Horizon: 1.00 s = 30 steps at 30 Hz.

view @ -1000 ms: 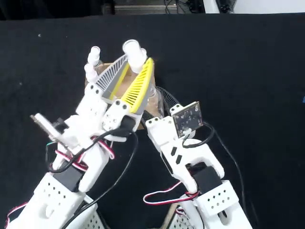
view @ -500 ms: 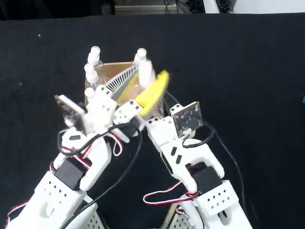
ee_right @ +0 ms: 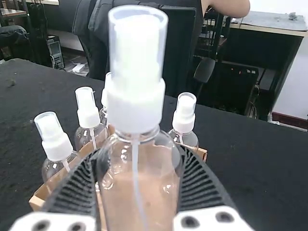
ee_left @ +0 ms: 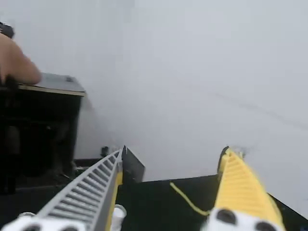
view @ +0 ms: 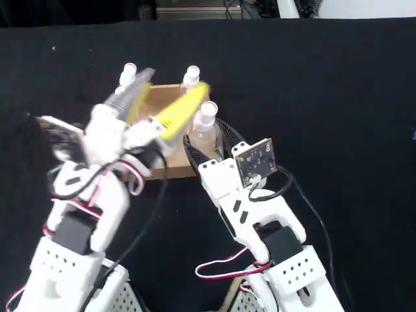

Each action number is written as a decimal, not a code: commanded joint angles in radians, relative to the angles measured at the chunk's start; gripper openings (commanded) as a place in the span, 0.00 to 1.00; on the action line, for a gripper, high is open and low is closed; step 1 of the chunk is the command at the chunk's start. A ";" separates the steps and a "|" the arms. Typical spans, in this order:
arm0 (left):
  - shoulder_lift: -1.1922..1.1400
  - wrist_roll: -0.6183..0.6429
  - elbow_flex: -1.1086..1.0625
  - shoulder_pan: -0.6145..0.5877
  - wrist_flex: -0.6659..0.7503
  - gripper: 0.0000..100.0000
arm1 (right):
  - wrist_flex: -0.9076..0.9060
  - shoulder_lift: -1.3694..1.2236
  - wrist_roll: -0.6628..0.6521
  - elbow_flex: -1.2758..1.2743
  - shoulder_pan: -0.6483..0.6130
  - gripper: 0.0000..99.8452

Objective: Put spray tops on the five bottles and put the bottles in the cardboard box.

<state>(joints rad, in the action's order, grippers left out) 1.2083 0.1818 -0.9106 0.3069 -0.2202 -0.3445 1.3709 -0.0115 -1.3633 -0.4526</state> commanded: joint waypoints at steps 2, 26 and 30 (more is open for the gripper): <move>0.075 0.009 0.097 -0.194 -0.104 0.24 | 0.037 0.024 0.008 0.015 -0.008 0.01; 0.215 0.009 -0.665 -0.863 0.173 0.05 | -0.044 -0.087 0.100 0.331 0.077 0.01; 0.206 0.011 -0.800 -0.885 0.354 0.05 | 0.048 -0.272 0.190 0.378 0.074 0.01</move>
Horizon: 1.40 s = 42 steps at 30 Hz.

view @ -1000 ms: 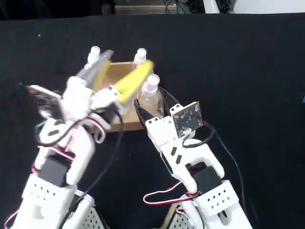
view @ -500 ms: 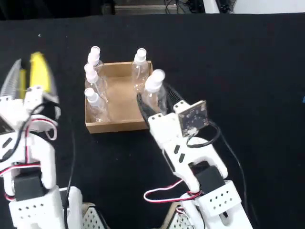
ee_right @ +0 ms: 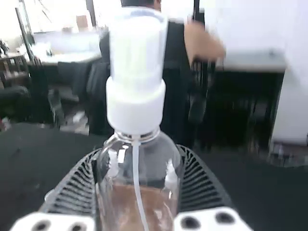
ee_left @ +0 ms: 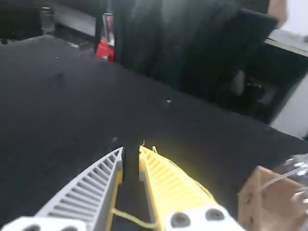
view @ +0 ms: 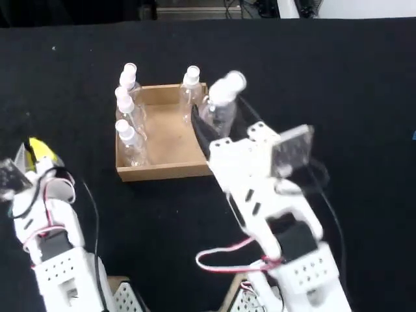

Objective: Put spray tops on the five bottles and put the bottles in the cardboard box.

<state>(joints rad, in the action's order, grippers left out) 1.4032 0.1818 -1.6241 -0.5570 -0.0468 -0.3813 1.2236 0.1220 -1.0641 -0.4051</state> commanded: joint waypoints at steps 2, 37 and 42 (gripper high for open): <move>0.020 0.011 -0.084 -0.025 0.129 0.05 | 0.176 -0.223 0.064 0.084 0.026 0.01; 0.011 0.350 -0.084 0.099 -0.164 0.05 | 1.494 -1.127 0.041 -0.245 0.031 0.01; 0.011 0.350 -0.084 0.099 -0.164 0.05 | 1.590 -1.262 0.041 -0.232 0.031 0.01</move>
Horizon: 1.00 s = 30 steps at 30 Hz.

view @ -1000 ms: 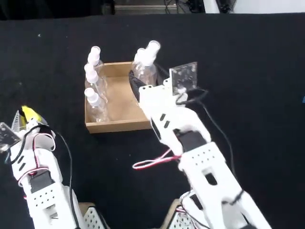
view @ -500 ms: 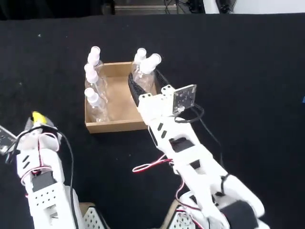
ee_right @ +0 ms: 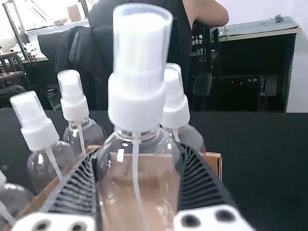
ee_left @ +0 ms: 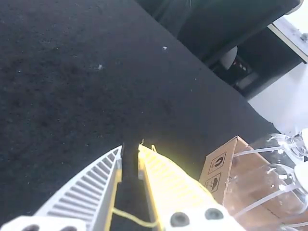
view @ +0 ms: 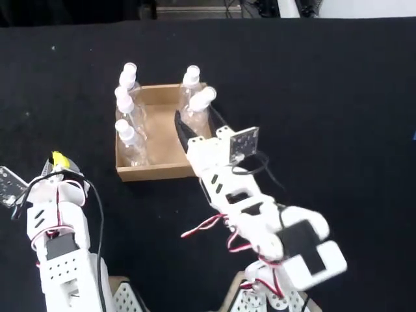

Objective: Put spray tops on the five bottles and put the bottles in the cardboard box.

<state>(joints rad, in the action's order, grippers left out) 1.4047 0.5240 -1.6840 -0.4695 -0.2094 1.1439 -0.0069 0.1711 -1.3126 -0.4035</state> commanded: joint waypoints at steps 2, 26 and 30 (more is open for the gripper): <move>0.009 0.008 -0.024 0.012 -0.002 0.05 | 0.071 -0.079 -0.008 0.041 0.031 0.01; 0.009 0.008 -0.024 0.012 -0.002 0.05 | 0.075 -0.252 -0.129 0.140 0.025 0.01; 0.009 0.008 -0.024 0.012 -0.003 0.05 | 0.075 -0.252 -0.127 0.140 0.025 0.02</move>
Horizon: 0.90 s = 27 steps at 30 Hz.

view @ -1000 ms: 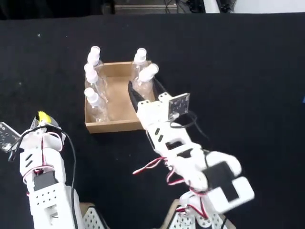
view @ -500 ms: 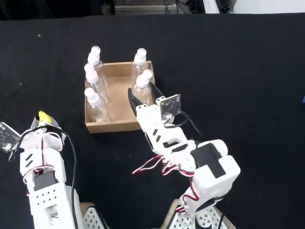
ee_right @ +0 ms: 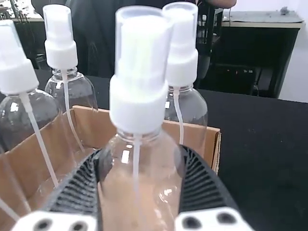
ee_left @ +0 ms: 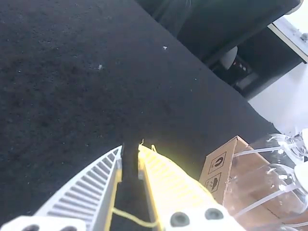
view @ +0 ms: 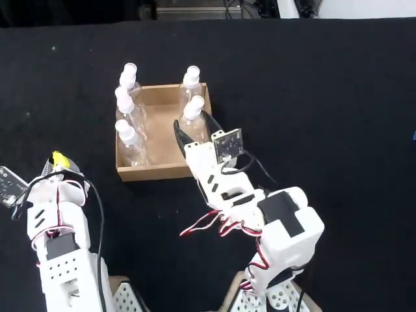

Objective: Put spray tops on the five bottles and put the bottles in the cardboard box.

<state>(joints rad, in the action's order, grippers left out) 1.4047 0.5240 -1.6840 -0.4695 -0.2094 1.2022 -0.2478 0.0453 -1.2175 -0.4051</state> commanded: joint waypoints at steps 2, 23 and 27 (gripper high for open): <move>0.009 0.008 -0.024 0.012 -0.003 0.05 | 0.017 -0.012 -0.002 0.044 0.025 0.07; 0.009 0.008 -0.024 0.012 -0.003 0.05 | 0.015 -0.012 -0.006 0.015 -0.032 0.22; 0.009 0.008 -0.024 0.012 -0.003 0.05 | 0.015 -0.012 -0.006 0.015 -0.028 0.22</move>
<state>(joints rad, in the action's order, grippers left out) 1.4047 0.5240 -1.6840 -0.4695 -0.2110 1.2022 -0.2493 0.0453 -1.2175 -0.4189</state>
